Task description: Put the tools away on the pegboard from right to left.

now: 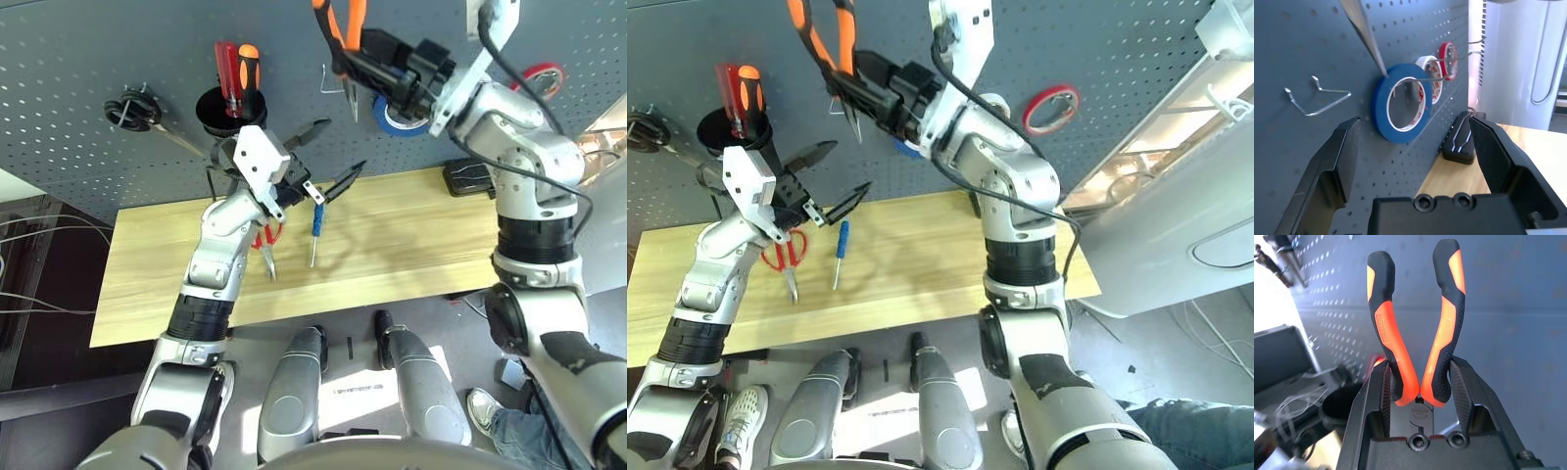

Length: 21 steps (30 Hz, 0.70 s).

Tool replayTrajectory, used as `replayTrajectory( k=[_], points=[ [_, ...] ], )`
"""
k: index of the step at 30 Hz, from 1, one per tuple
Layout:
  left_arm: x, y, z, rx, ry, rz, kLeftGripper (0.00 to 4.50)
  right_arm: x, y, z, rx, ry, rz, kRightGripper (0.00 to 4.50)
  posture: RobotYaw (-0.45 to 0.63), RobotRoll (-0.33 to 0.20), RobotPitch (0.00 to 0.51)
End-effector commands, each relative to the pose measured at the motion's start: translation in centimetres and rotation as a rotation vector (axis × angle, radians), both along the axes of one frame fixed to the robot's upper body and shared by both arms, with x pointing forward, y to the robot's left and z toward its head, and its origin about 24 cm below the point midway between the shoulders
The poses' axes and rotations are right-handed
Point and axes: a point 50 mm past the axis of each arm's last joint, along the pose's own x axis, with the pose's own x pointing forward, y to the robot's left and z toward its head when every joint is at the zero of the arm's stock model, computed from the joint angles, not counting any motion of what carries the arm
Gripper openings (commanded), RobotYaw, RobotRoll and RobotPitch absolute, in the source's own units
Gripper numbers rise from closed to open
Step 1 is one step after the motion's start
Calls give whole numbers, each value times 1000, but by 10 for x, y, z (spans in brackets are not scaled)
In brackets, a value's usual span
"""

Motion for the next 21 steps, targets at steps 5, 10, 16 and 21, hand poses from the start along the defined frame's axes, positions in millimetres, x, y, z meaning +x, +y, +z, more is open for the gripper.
replayTrajectory(
  k=[5, 10, 16, 21],
  points=[
    [1, -1, -6, 27, 15, 17, 4500, 9, 21, 14, -13, -286, -99, 1904, 157, 0, 295],
    [0, 1, -6, 34, 23, 23, 4500, 15, 31, 2, -82, -395, -148, 1904, 171, 0, 305],
    [0, 2, -5, 41, 29, 27, 4500, 25, 34, -19, -134, -395, -182, 1904, 184, 0, 308],
    [0, 3, -6, 49, 36, 28, 4500, 32, 33, -28, -127, -365, -207, 1904, 179, 0, 311]
  ],
)
